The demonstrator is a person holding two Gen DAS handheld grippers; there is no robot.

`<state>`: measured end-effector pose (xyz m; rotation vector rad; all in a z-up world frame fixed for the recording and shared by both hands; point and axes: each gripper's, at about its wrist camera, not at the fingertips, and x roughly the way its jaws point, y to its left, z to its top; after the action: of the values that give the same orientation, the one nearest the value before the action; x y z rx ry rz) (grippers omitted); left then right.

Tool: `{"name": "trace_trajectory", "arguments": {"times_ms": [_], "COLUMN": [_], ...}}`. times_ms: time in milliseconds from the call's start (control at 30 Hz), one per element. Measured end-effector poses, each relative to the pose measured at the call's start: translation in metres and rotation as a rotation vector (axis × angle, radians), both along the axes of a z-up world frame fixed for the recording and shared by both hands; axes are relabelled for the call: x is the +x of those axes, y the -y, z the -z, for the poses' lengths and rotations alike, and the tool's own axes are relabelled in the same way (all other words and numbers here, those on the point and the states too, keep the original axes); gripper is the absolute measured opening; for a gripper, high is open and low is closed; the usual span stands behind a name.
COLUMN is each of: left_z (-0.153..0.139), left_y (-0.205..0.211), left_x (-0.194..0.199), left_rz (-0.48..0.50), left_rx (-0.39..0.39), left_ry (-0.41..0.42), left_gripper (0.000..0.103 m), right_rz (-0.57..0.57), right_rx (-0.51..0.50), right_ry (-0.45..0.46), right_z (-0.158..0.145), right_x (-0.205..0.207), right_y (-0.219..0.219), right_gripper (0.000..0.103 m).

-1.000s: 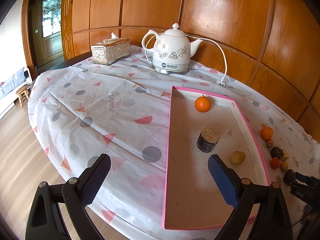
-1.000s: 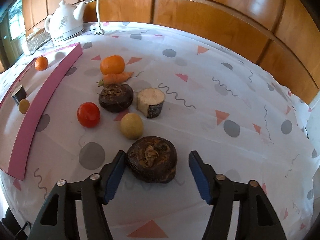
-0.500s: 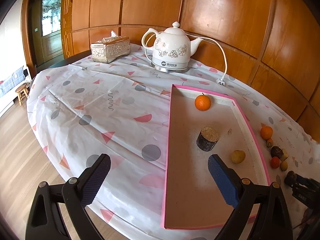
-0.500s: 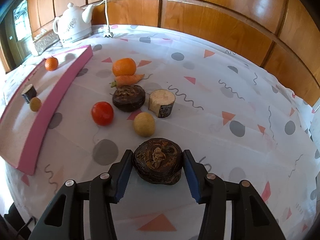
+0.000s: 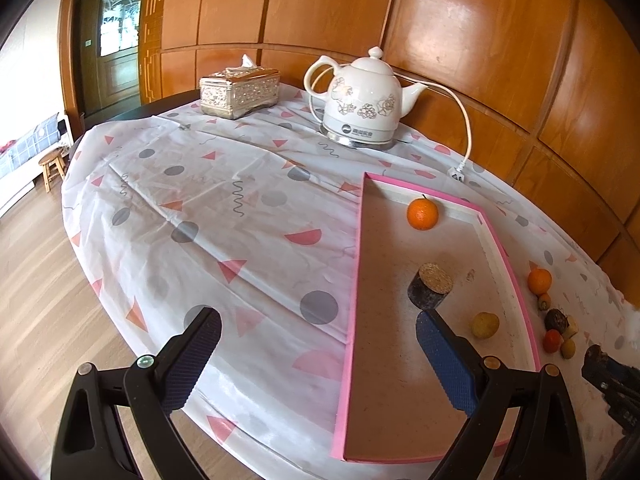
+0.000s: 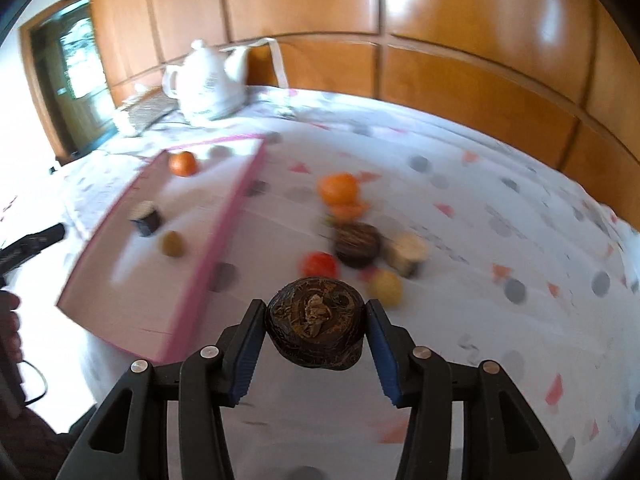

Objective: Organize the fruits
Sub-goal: 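Carry the dark cake into the pink tray and open the right tool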

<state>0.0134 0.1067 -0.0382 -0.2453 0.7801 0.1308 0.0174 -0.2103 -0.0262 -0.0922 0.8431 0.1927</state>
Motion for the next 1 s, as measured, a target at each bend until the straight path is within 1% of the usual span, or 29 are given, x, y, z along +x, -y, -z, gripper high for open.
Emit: {"name": "trace_trajectory", "arguments": {"times_ms": [200, 300, 500, 600, 767, 867, 1000], "left_z": [0.002, 0.003, 0.005, 0.007, 0.007, 0.007, 0.008], "left_y": [-0.006, -0.010, -0.015, -0.016, -0.017, -0.017, -0.016], "left_x": [0.000, 0.001, 0.002, 0.003, 0.003, 0.003, 0.003], "left_rz": [-0.027, -0.042, -0.058, -0.060, -0.061, -0.055, -0.049], "left_rx": [-0.007, -0.015, -0.028, -0.030, -0.030, -0.028, -0.026], "left_ry": [-0.007, -0.011, -0.019, -0.022, -0.022, -0.023, -0.022], "left_gripper": [0.098, 0.099, 0.099, 0.099, 0.098, 0.098, 0.098], "right_rz": [-0.146, -0.212, -0.325, -0.374, -0.399, -0.376, -0.351], "right_rx": [0.040, 0.040, 0.010, -0.007, -0.045, -0.039, -0.028], "right_ry": [0.003, -0.002, -0.041, -0.081, -0.124, -0.136, -0.128], "right_z": [-0.008, -0.008, 0.005, 0.018, 0.037, 0.043, 0.044], "right_x": [0.003, 0.008, 0.018, 0.024, 0.031, 0.034, 0.033], "right_y": [-0.051, -0.077, -0.123, -0.145, -0.164, -0.165, -0.161], "right_gripper": [0.051, 0.051, 0.051, 0.051, 0.051, 0.051, 0.053]}}
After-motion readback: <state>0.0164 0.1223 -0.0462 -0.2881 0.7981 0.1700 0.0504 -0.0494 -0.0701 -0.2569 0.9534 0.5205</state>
